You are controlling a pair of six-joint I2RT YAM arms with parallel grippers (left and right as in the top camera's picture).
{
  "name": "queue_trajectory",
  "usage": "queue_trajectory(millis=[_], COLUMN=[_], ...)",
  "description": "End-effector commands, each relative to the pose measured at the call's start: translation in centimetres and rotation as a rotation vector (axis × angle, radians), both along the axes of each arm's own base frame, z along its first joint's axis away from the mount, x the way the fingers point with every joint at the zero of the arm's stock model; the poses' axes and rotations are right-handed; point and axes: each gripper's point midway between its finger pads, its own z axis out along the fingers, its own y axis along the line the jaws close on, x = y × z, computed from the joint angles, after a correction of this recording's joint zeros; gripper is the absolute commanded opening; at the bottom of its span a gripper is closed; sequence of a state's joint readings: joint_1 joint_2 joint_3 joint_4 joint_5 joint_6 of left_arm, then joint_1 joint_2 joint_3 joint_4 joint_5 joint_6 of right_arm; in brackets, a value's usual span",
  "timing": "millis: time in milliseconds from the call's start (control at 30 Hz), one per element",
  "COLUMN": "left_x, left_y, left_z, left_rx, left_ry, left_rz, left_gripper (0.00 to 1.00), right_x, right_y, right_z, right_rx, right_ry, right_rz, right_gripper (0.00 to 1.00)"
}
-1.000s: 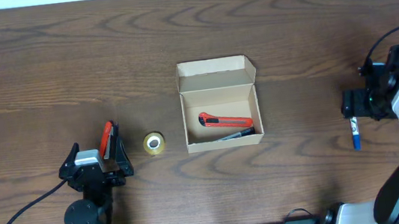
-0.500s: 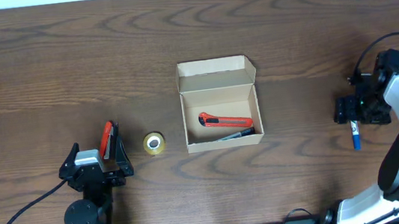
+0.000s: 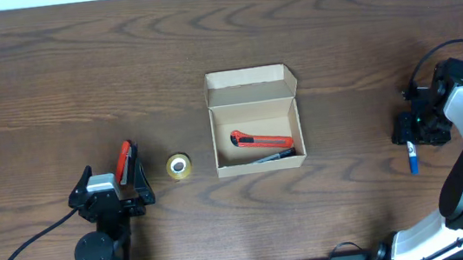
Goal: Pack container
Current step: 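Lower the right gripper and grasp the blue-capped marker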
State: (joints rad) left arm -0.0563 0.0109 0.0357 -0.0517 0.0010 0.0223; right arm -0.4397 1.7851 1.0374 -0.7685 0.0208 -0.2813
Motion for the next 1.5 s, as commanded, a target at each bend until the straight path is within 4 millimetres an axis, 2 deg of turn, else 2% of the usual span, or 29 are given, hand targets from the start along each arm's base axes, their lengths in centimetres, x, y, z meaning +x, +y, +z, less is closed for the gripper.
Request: queue_trajectory(millis=[0, 333, 700, 1133, 1233, 1367, 1467], left_x=[0.0, 0.0, 0.0, 0.0, 0.0, 0.0, 0.0], left_y=[-0.4, -0.4, -0.4, -0.4, -0.4, -0.4, -0.4], left_z=[-1.9, -1.9, -1.9, -1.9, -1.9, -1.9, -1.9], left_rx=[-0.004, -0.004, -0.004, -0.004, -0.004, -0.004, -0.004], left_ry=[0.047, 0.047, 0.047, 0.047, 0.047, 0.047, 0.047], left_rz=[-0.021, -0.021, -0.021, -0.021, -0.021, -0.021, -0.021], left_gripper=[0.95, 0.95, 0.95, 0.95, 0.95, 0.95, 0.95], right_x=[-0.3, 0.0, 0.3, 0.0, 0.0, 0.1, 0.0], right_y=[-0.2, -0.3, -0.5, 0.1, 0.1, 0.2, 0.2], right_z=[-0.4, -0.4, -0.5, -2.3, -2.3, -2.3, -2.3], right_rx=[0.000, -0.005, -0.011, 0.025, 0.024, 0.034, 0.034], right_ry=[0.013, 0.000, -0.011, 0.018, 0.017, 0.013, 0.013], right_rz=[-0.003, -0.003, -0.003, -0.002, -0.002, -0.002, -0.002], right_gripper=[0.57, 0.68, 0.70, 0.70, 0.63, 0.34, 0.24])
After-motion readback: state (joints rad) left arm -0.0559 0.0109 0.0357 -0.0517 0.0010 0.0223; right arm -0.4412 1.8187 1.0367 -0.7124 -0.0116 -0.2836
